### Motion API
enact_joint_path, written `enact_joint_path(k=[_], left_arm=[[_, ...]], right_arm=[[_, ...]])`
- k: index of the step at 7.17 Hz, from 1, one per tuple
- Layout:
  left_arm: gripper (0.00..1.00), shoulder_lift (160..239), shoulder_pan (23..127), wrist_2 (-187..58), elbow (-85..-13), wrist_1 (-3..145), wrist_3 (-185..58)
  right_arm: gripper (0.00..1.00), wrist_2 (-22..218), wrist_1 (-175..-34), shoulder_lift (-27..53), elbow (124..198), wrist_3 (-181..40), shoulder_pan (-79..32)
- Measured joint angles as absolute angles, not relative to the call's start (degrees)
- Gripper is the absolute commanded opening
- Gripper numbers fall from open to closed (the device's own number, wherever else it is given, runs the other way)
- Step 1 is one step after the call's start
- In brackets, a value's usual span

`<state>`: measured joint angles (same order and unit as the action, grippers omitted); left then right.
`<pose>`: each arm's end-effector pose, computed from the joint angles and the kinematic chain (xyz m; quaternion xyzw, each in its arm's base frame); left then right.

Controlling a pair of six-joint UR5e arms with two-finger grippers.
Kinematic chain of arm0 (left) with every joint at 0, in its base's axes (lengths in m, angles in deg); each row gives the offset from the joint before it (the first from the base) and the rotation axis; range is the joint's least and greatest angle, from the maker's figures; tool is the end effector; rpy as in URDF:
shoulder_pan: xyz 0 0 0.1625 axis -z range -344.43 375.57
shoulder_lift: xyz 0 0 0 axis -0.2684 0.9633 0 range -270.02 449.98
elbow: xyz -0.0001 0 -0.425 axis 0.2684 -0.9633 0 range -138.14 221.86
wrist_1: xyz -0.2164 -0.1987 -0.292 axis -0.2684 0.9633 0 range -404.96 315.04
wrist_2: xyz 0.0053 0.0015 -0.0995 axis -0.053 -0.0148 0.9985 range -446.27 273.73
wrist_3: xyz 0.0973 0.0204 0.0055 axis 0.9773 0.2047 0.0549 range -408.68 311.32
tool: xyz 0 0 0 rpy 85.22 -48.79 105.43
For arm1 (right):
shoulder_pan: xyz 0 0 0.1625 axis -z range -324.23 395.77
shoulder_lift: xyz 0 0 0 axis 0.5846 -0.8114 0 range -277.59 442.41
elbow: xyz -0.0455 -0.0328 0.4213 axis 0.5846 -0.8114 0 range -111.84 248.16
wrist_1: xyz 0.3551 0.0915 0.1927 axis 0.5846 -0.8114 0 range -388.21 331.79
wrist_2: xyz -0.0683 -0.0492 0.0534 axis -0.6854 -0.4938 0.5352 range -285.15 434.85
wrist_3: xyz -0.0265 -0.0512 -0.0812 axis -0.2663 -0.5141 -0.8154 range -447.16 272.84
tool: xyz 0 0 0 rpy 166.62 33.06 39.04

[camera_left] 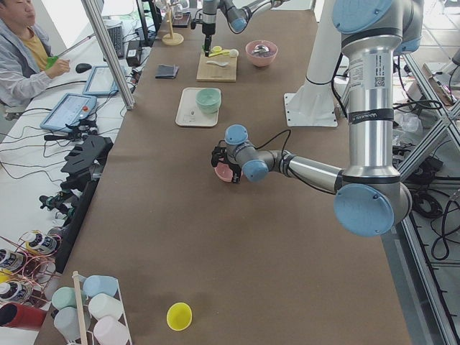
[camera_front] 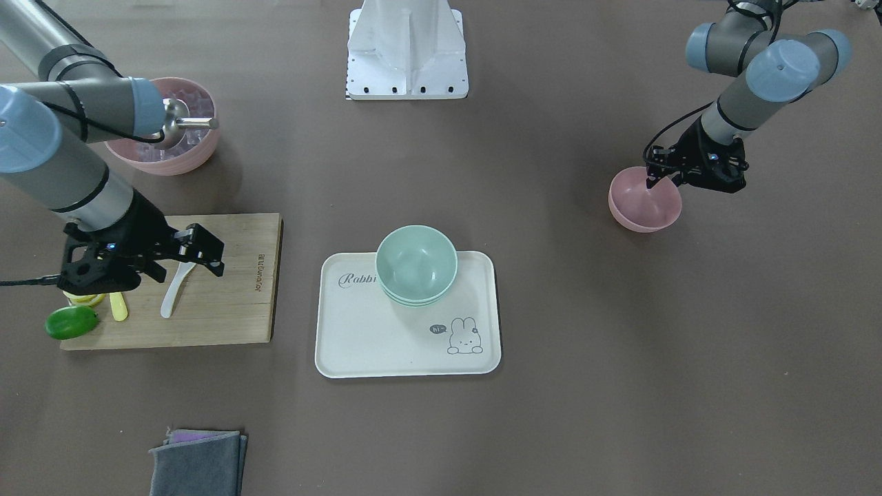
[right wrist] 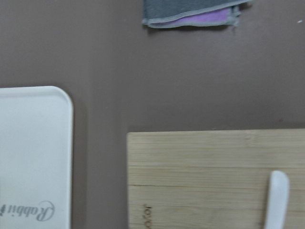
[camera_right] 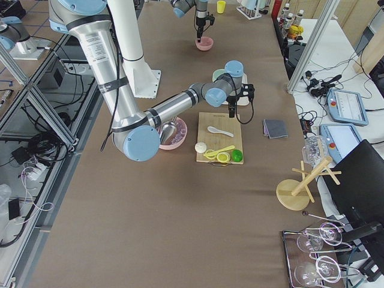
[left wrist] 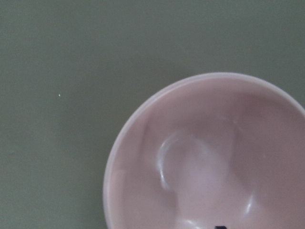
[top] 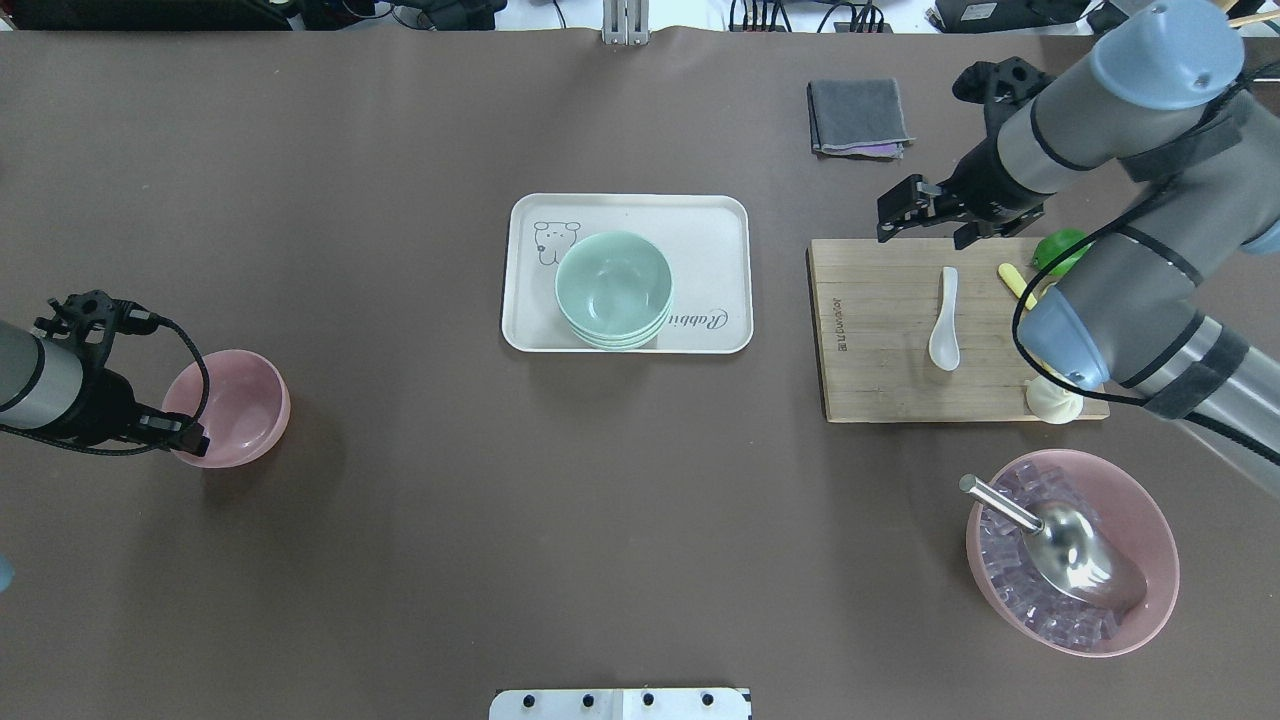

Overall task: Stack pink bowl on green and place spoon
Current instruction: 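Carry pink bowl over green bowl with left gripper while right reaches spoon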

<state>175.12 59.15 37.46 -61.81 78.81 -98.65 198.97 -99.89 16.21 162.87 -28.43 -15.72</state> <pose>0.2946 -0.3880 0.5195 0.0302 0.4392 0.0777 0.8945 -0.3406 -0.5525 0.3479 0.0492 -0.4631 0.0392 0.8841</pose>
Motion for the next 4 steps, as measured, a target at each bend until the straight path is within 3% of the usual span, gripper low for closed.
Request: enact_joint_path(k=[2, 4], left_arm=[[0.00, 178.6, 59.6, 39.9, -62.3, 78.7, -100.6], [0.00, 188.1, 59.7, 40.7, -61.4, 77.6, -109.5]], right_arm=[[1.00, 193.9, -99.9, 21.4, 162.7, -17.1, -8.9], [1.00, 190.7, -99.9, 23.6, 162.8, -11.3, -5.6]])
